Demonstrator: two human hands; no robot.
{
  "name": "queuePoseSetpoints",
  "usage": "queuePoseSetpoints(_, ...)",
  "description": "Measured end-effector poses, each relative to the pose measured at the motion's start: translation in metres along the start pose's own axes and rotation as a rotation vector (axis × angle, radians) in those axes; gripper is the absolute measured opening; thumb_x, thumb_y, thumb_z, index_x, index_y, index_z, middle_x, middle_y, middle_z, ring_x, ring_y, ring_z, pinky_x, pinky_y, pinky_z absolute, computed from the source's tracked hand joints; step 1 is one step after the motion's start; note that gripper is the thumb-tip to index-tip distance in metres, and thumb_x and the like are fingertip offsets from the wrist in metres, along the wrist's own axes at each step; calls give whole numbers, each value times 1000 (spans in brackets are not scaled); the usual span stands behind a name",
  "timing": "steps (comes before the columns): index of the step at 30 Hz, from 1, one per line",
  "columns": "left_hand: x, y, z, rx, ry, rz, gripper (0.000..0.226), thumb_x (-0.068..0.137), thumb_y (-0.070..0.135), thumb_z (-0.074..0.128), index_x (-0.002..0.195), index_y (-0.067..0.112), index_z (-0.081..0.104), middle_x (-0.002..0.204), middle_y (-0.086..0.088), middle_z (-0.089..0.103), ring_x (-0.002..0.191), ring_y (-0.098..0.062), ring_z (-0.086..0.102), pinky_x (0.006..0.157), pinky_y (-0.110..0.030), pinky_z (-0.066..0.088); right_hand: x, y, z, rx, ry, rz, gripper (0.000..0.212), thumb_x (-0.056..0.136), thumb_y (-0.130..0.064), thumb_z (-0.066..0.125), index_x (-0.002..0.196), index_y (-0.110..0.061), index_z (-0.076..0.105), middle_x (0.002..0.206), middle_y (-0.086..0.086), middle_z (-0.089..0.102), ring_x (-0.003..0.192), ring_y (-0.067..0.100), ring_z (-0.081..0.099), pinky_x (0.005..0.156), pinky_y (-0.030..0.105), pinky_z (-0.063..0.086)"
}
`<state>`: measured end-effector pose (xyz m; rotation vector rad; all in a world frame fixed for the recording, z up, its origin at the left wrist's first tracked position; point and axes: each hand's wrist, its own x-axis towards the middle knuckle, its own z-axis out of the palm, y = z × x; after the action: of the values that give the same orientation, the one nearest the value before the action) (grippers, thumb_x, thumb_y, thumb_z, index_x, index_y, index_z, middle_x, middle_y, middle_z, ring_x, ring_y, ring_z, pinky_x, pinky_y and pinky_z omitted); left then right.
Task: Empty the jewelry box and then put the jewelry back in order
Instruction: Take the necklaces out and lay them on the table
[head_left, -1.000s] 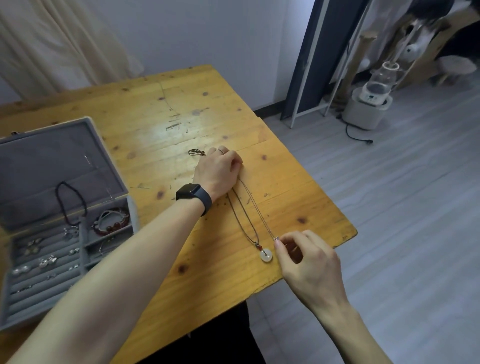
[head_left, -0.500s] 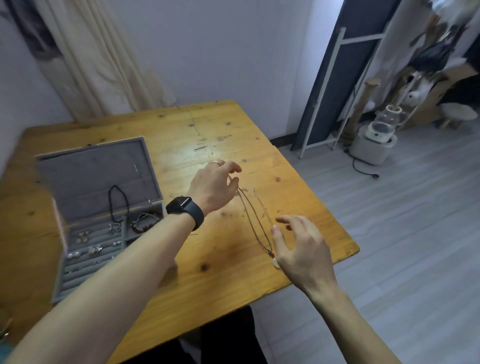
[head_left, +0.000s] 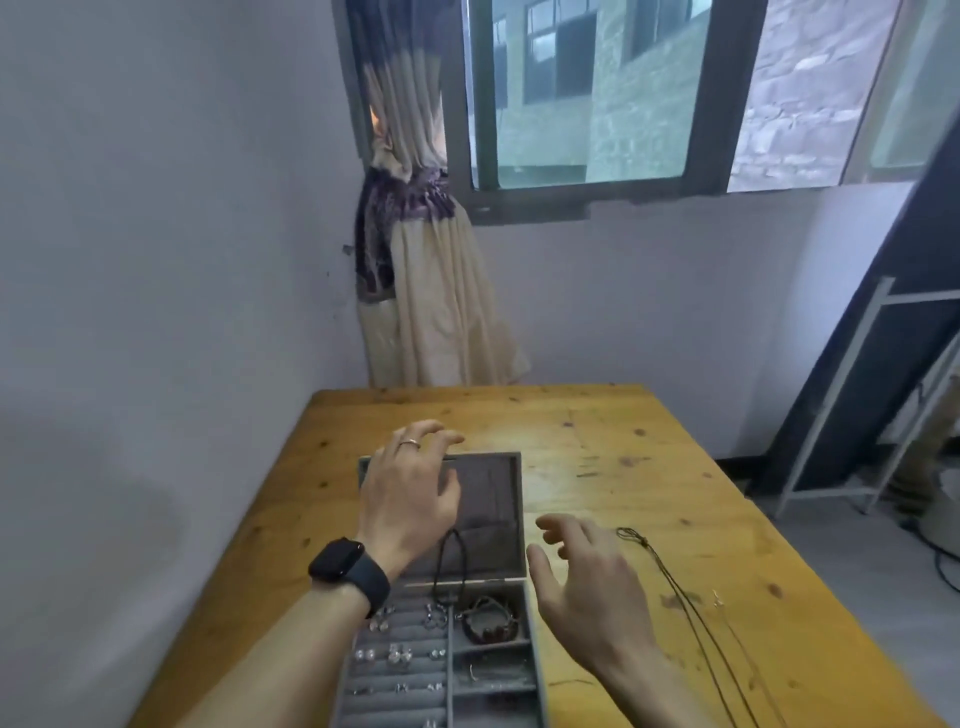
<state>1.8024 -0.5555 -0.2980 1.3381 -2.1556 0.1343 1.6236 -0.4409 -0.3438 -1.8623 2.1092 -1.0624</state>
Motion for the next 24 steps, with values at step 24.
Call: queuePoseSetpoints(24, 15, -41, 15, 129, -229, 5, 45, 95, 42, 47, 138, 28, 48, 131, 5, 57, 125, -18, 48, 107, -38, 34, 78, -48, 64, -44, 55, 232, 16, 99, -29, 50, 89, -16, 54, 88, 4, 62, 77, 26, 58, 65, 30, 35)
